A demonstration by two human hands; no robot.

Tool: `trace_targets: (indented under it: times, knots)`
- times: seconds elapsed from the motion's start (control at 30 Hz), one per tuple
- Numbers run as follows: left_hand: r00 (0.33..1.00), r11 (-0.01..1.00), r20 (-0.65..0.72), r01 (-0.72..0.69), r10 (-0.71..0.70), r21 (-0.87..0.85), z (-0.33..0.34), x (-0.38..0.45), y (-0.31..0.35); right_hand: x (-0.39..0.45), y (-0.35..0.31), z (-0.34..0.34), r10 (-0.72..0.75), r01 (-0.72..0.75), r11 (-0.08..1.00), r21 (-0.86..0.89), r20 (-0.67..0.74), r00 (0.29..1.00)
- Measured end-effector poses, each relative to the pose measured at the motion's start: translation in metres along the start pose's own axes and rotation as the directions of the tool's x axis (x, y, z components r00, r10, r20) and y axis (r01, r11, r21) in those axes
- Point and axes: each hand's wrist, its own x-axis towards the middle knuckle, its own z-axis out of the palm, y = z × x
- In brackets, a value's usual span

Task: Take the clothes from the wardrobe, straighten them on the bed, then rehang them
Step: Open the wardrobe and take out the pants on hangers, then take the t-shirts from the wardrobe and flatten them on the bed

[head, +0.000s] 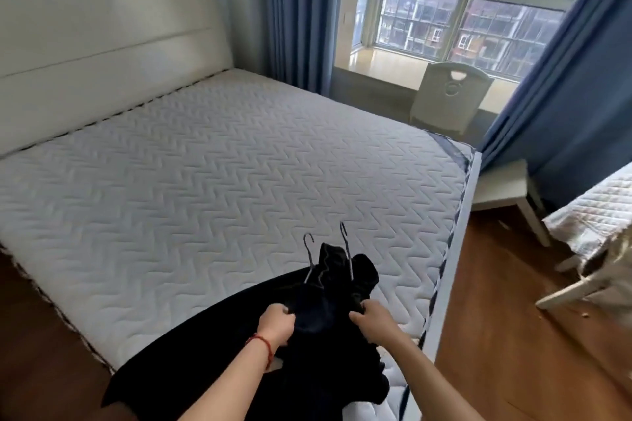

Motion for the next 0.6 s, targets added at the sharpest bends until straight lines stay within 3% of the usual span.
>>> trace_targets:
  times: [0.13,0.37,0.47,0.6]
  knots:
    - [1.0,0.995,-0.013,0.017,-0.016,0.099,-0.032,-0.012,-0.041,-0.003,-0.031,0.022,-0.057,0.06,0.995,-0.078,0.038,0.998]
    - [0.943,0.983,-0.331,0.016,0.045,0.182,-0.132,-0.066,-0.126,-0.016,-0.132,0.097,-0.277,0.324,0.935,-0.143,0.274,0.921]
    - [0.864,0.989,-0.503,0.094,-0.023,0.117,-0.18,-0.104,-0.172,-0.031,-0.18,0.142,-0.408,0.5,0.845,-0.188,0.377,0.832]
    - [0.701,0.97,-0.684,0.241,-0.2,-0.037,-0.226,-0.181,-0.246,-0.069,-0.246,0.214,-0.545,0.735,0.644,-0.215,0.545,0.637]
